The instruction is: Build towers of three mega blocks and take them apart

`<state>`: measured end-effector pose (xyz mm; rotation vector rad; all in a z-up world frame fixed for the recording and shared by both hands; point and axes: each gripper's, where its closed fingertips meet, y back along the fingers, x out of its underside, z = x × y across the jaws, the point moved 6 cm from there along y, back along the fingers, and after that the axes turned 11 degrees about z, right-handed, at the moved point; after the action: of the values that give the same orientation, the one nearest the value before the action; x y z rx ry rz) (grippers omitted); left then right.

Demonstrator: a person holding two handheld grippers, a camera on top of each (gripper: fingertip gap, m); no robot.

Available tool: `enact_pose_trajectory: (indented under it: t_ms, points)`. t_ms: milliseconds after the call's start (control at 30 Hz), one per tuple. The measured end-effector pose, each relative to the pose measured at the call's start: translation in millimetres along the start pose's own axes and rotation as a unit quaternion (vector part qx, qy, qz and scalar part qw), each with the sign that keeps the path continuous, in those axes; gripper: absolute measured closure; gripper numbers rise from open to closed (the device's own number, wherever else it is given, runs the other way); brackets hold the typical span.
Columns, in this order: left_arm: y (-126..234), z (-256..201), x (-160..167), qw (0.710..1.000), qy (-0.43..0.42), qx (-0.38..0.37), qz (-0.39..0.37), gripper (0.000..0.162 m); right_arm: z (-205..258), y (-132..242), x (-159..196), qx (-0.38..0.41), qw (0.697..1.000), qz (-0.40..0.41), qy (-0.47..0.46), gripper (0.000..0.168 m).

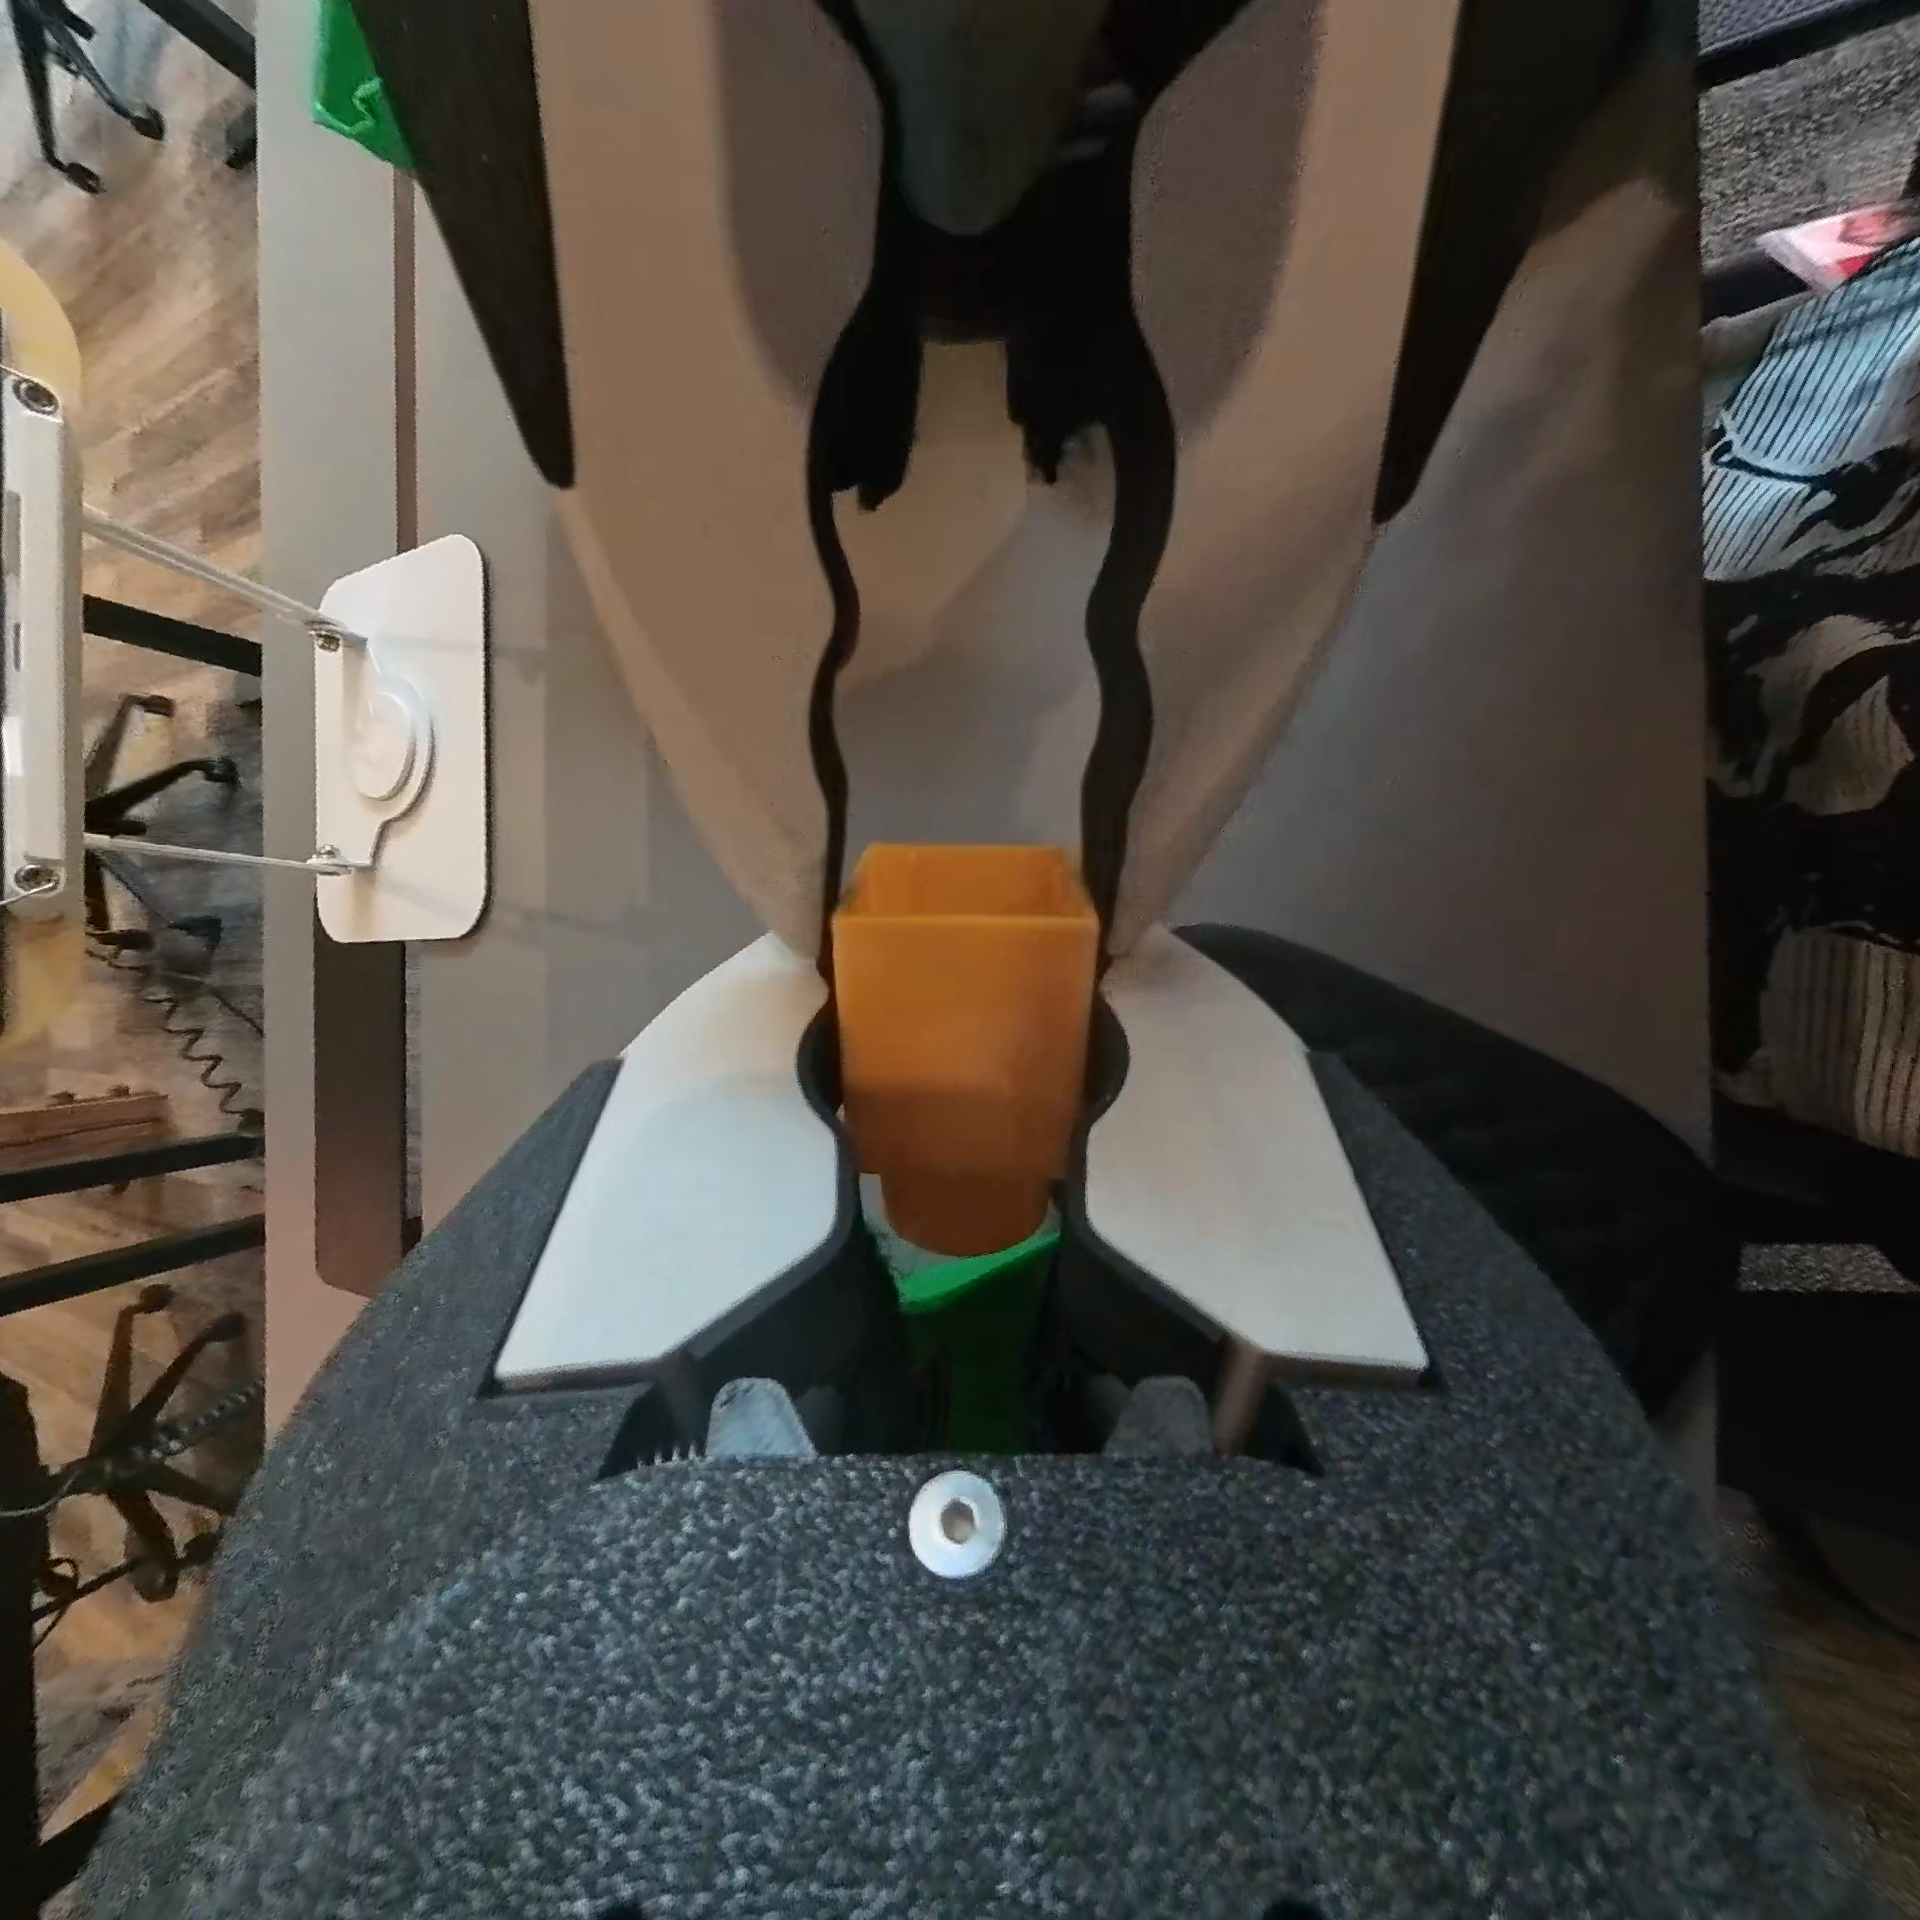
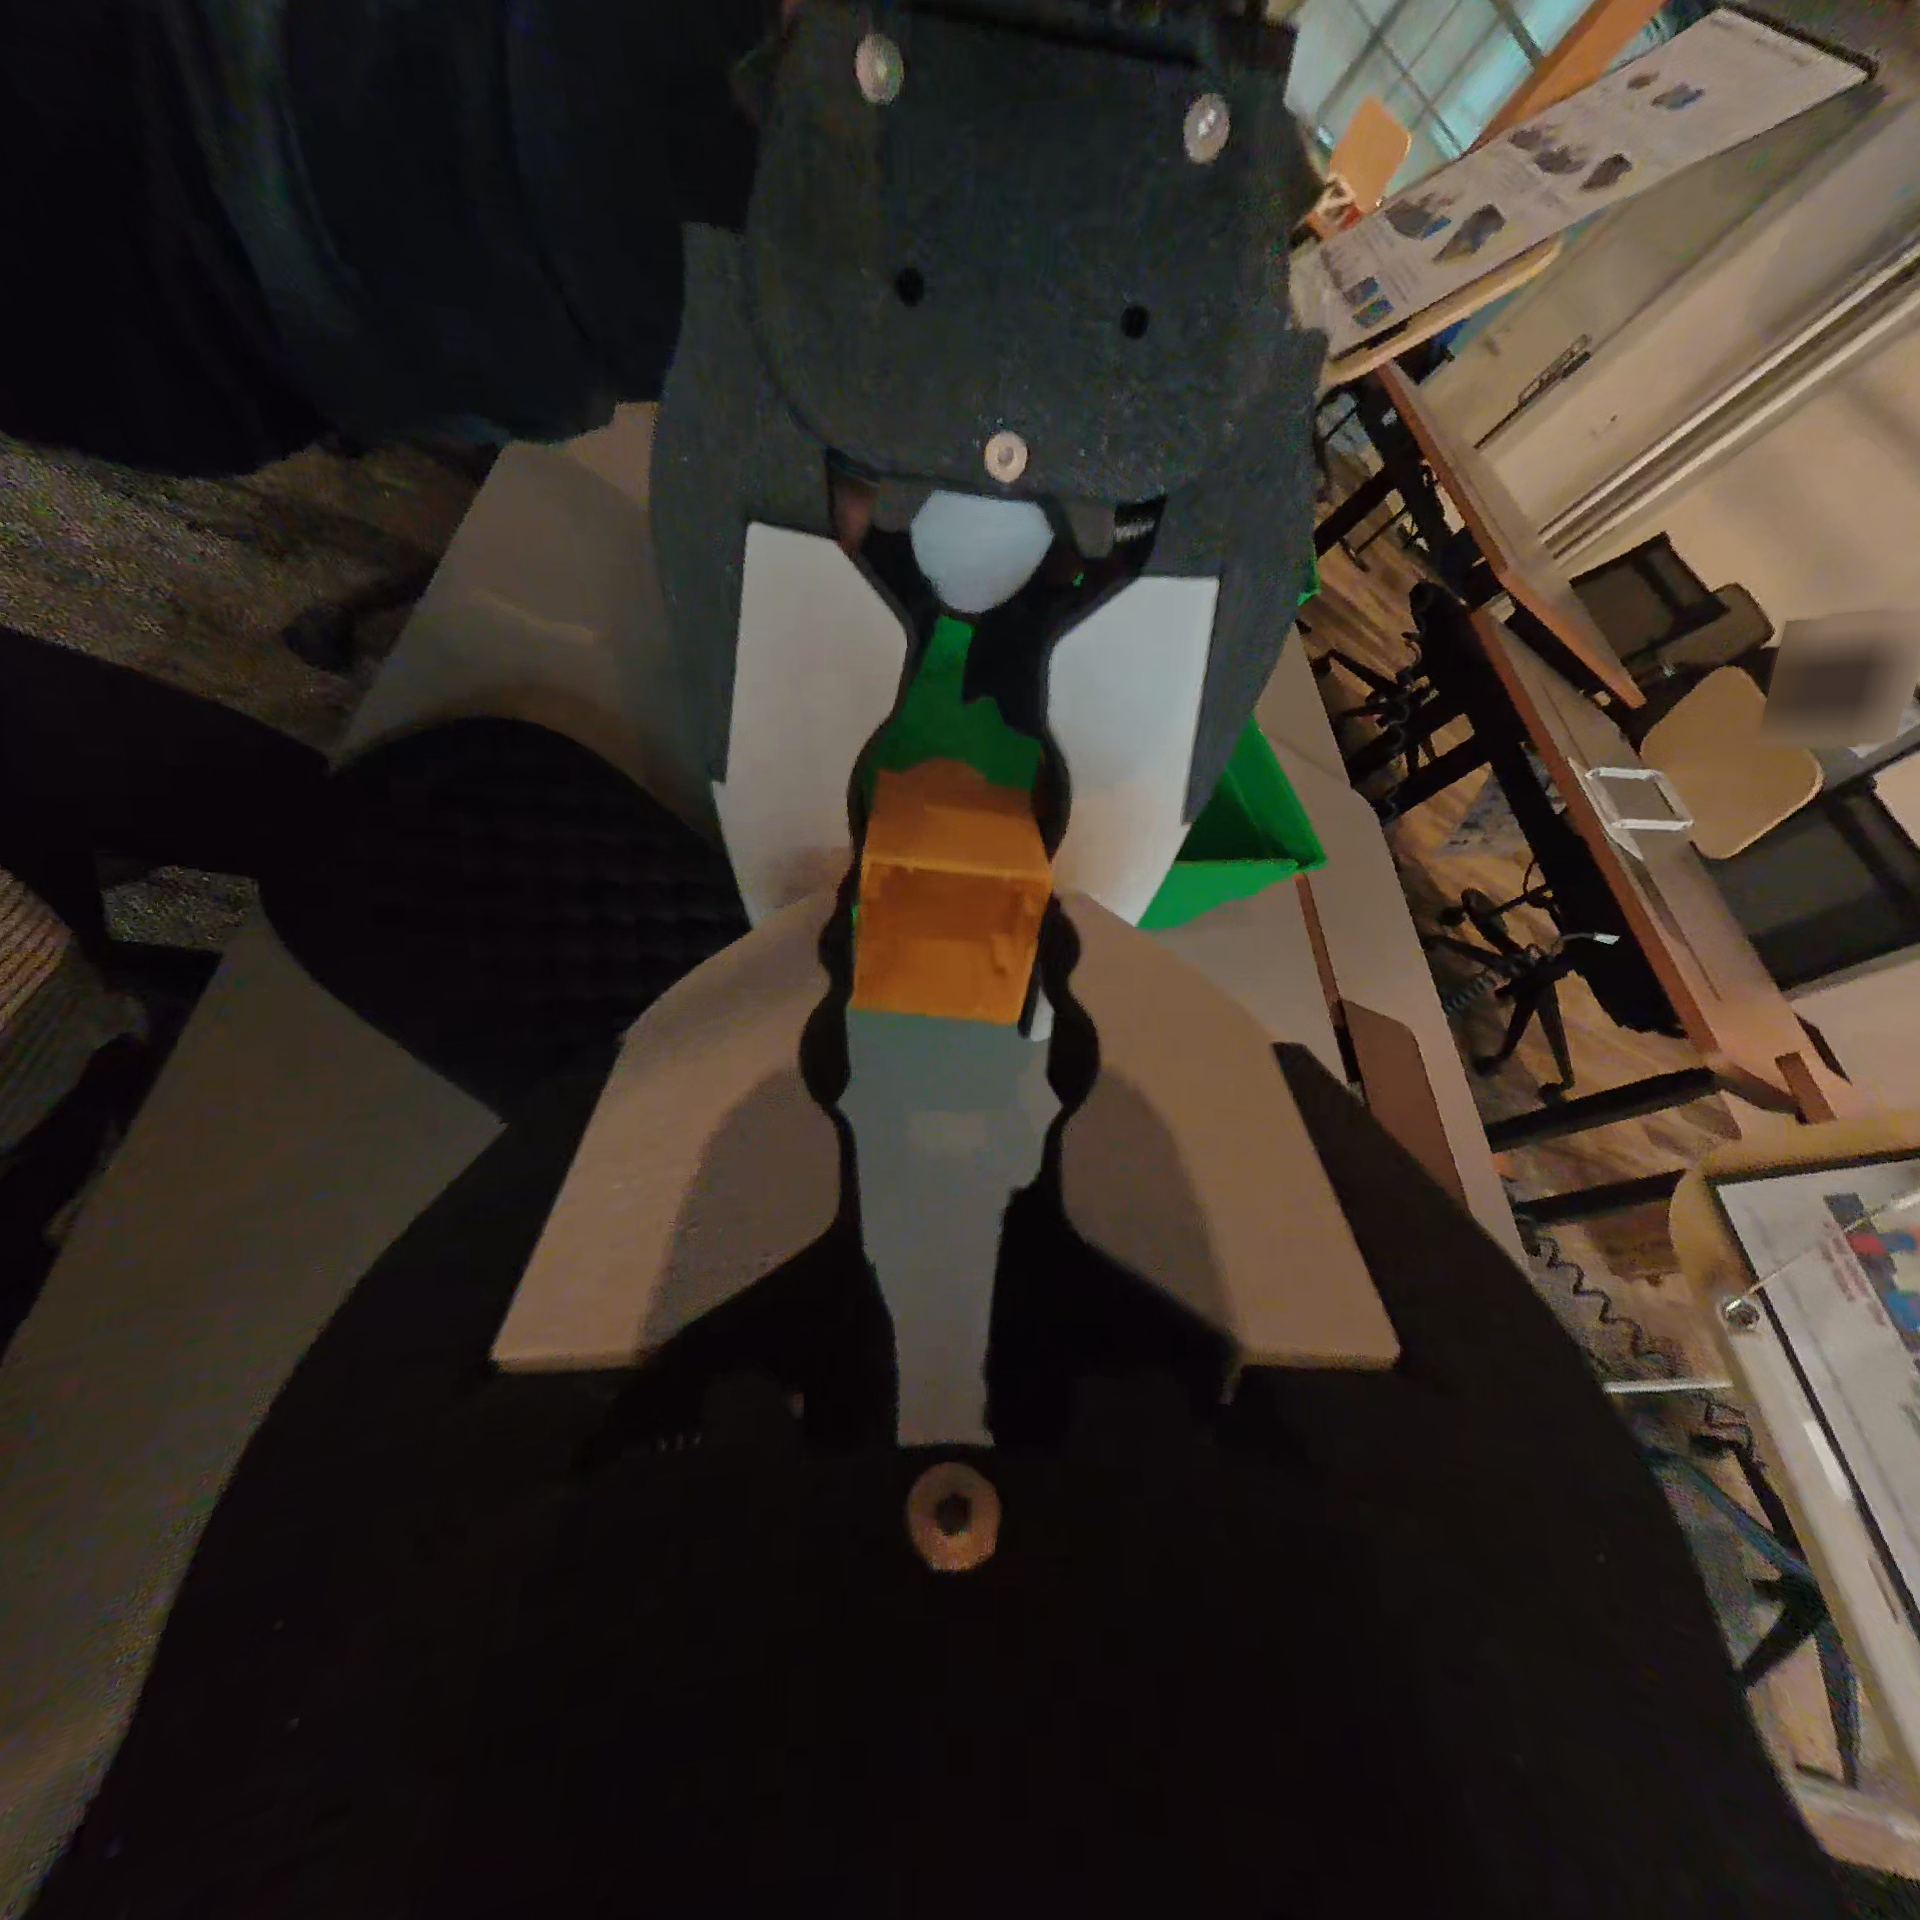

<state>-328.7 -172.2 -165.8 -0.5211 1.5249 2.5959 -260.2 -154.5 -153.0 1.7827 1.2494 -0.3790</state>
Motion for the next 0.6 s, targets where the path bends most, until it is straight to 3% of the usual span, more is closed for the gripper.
enact_pose_trajectory:
  t_ms: [233,433,600]
  points:
    - [0,-4,-2,0.999,0.021,-0.015,-0.026,0.119,2,4,3,0.005,1.0,-0.017,-0.005,0.135]
    - [3,6,5,0.991,0.095,-0.058,-0.068,0.095,-6,26,21,0.046,0.998,-0.009,-0.052,0.135]
    - [9,10,13,0.965,0.192,-0.096,-0.148,0.083,-20,68,62,0.128,0.983,0.021,-0.131,0.135]
